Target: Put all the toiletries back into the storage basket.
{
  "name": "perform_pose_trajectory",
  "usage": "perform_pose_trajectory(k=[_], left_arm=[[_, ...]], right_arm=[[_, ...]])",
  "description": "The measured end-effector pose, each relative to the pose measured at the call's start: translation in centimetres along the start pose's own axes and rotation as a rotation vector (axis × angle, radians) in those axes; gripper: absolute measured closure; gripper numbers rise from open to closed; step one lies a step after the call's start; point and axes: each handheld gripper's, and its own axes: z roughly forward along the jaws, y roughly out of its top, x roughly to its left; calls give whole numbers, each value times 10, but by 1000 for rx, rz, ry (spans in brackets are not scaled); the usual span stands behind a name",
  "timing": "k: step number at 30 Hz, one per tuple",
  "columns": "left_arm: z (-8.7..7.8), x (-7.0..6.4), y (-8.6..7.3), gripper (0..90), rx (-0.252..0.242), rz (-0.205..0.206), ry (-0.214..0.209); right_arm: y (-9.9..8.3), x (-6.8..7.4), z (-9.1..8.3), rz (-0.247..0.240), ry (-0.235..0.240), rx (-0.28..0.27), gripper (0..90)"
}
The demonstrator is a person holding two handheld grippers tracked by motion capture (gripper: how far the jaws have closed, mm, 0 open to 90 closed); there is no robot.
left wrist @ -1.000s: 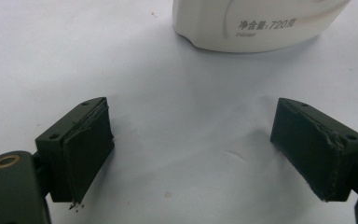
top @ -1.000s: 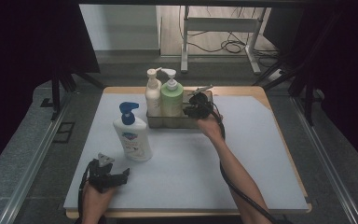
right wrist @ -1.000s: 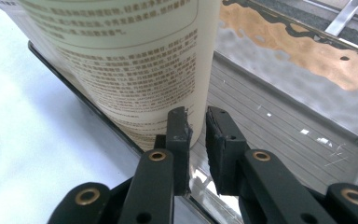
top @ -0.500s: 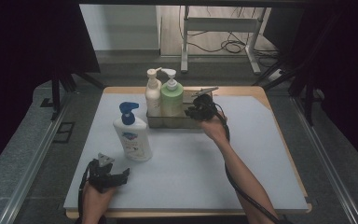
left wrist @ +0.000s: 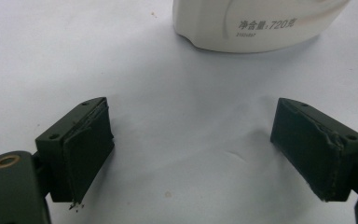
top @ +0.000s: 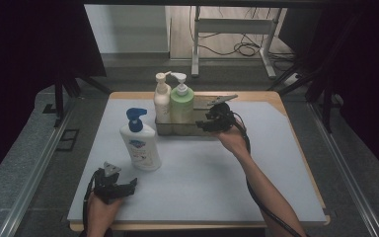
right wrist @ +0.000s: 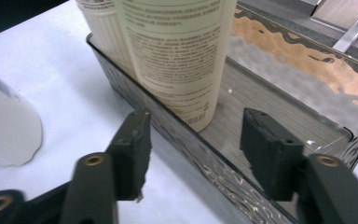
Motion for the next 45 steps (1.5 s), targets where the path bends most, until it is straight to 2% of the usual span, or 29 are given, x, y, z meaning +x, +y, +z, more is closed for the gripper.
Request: perform_pose_trajectory(k=[5, 9, 19, 25, 27, 32, 45], left_arm=[[0, 0, 0, 120, -1, 0, 0], [0, 0, 0, 120, 0, 0, 0], [0, 0, 0, 120, 1, 1, 1], [0, 0, 0, 120, 0, 1, 1], [0, 0, 0, 120, 1, 1, 1], [0, 0, 0, 119, 1, 2, 2], [0, 0, 0, 120, 3, 5, 3]], right_arm=[[-1, 8, -8, -36, 5, -6, 291], [-3, 13, -14, -53, 20, -12, 233], [-11, 21, -28, -80, 32, -15, 138], [-18, 24, -37, -109, 41, -3, 117], [-22, 25, -42, -115, 44, 6, 61], [-28, 27, -48, -131, 34, 17, 0], [-53, 24, -71, -128, 1, -1, 0]])
